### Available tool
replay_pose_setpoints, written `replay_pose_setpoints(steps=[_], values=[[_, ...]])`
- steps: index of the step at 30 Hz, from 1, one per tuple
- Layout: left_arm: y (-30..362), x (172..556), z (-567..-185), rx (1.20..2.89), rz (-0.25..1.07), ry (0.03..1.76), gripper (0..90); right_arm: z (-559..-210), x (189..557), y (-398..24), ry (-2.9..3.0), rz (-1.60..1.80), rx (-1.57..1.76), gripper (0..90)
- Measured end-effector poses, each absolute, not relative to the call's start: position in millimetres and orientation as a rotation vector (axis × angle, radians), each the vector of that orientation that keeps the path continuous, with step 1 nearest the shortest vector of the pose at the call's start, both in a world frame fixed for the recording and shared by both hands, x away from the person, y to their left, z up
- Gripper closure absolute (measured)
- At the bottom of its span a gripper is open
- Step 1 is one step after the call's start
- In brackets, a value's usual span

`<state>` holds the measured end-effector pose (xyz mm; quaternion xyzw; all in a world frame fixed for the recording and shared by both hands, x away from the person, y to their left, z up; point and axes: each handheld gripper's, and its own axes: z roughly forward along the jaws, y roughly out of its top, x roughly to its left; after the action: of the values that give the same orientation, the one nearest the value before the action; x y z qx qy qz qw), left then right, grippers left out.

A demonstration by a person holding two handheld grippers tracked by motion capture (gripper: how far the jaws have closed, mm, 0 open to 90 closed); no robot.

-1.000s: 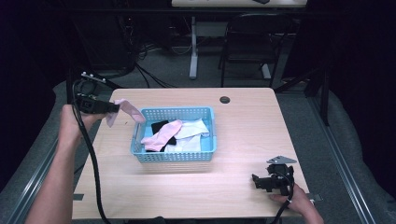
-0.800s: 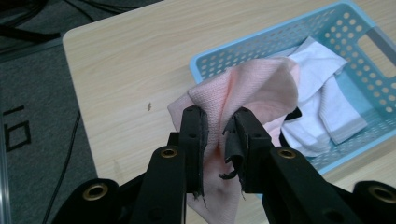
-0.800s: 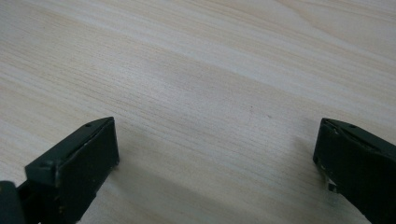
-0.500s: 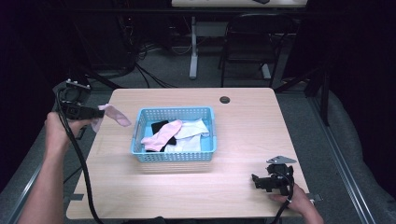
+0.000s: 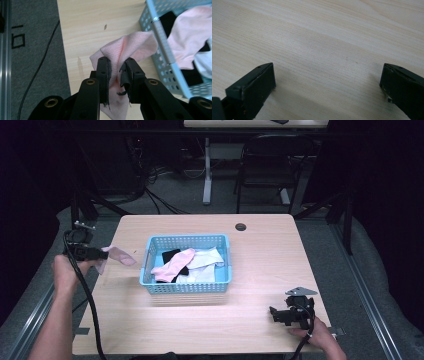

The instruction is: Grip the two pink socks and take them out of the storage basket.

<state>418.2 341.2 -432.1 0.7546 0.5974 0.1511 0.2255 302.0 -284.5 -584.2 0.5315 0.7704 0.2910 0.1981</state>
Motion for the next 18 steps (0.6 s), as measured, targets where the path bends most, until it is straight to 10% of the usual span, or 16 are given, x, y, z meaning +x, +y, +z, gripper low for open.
replay_pose_setpoints(steps=[18], values=[[337, 420, -504, 2.114, 0.324, 1.767, 75.1, -584, 302, -285, 2.156, 0.814, 1.487, 0.0]])
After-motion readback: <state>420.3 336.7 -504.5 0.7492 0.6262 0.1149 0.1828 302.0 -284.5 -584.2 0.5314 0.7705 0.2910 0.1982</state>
